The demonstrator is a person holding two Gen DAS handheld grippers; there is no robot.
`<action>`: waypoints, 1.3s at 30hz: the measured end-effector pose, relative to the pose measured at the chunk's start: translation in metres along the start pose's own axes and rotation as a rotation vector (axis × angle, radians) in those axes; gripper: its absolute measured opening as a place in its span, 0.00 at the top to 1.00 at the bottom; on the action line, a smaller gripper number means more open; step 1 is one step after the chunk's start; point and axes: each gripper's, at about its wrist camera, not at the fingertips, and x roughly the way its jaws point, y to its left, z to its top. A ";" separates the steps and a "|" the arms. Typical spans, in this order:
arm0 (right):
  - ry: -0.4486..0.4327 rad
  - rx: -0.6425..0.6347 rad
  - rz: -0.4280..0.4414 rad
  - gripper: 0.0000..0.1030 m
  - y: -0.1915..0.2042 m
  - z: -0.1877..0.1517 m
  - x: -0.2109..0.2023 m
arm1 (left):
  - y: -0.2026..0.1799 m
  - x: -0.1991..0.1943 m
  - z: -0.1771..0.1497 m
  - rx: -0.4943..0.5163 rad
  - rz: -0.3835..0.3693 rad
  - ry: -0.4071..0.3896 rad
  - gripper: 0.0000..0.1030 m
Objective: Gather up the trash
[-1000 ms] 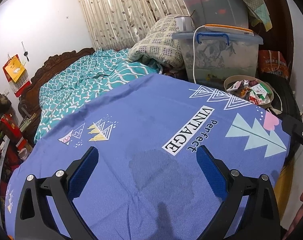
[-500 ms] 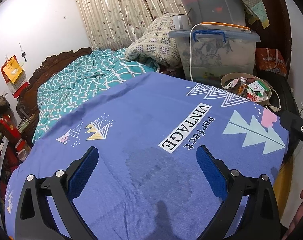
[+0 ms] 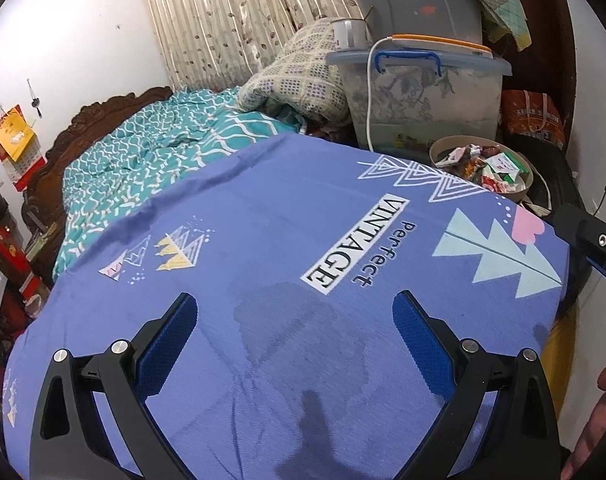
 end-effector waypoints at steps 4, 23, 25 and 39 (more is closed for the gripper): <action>-0.001 0.001 -0.001 0.03 0.000 0.000 0.000 | -0.002 0.002 0.000 -0.004 -0.031 0.015 0.08; -0.001 -0.001 0.000 0.03 0.000 0.000 0.000 | -0.008 0.004 -0.002 0.004 -0.047 0.024 0.08; 0.000 0.000 -0.001 0.03 0.000 0.000 0.000 | -0.008 0.004 -0.003 0.004 -0.047 0.024 0.08; 0.000 0.000 -0.001 0.03 -0.001 0.000 -0.001 | -0.009 0.005 -0.004 0.005 -0.053 0.030 0.08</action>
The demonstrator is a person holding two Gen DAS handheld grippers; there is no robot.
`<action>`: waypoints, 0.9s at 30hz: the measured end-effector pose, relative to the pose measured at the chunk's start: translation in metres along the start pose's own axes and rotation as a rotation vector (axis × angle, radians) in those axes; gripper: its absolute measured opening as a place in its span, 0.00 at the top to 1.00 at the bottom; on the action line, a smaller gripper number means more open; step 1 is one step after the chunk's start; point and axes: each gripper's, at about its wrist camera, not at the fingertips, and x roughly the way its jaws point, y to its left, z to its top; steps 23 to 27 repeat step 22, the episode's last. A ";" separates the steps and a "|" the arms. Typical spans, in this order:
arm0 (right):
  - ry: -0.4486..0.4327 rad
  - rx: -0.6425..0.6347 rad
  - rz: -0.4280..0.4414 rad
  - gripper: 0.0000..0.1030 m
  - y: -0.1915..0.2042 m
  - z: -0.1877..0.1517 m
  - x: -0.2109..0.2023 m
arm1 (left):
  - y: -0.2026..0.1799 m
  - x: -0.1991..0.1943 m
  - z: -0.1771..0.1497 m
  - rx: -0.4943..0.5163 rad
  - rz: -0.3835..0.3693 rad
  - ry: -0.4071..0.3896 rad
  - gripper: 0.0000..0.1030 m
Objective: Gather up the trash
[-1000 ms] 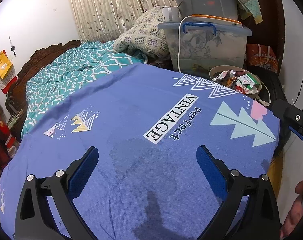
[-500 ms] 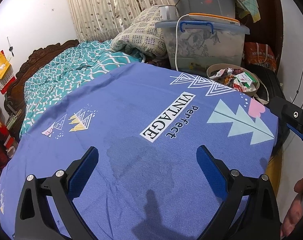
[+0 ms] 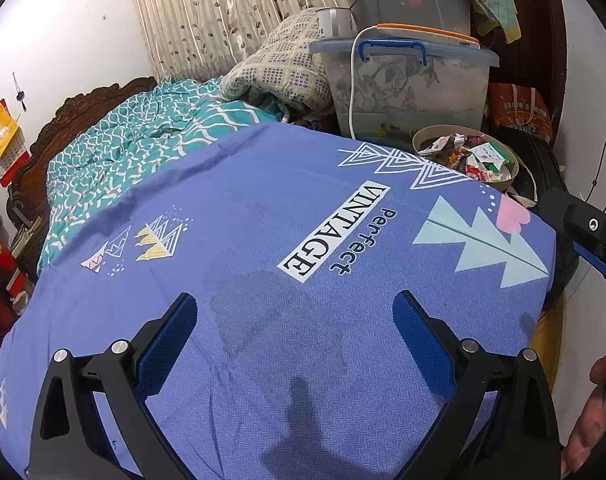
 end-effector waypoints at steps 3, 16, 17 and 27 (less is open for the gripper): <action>0.000 0.000 0.001 0.03 0.000 0.000 0.000 | 0.000 0.000 0.000 0.000 0.000 0.000 0.08; 0.001 0.001 0.000 0.03 0.001 0.000 0.000 | 0.001 0.000 0.000 -0.002 -0.006 -0.009 0.08; 0.001 0.001 -0.001 0.03 0.000 0.000 0.000 | 0.001 0.000 0.000 -0.005 -0.009 -0.006 0.08; 0.002 0.002 -0.004 0.03 -0.002 -0.004 0.000 | 0.003 0.000 0.000 -0.010 -0.016 -0.001 0.08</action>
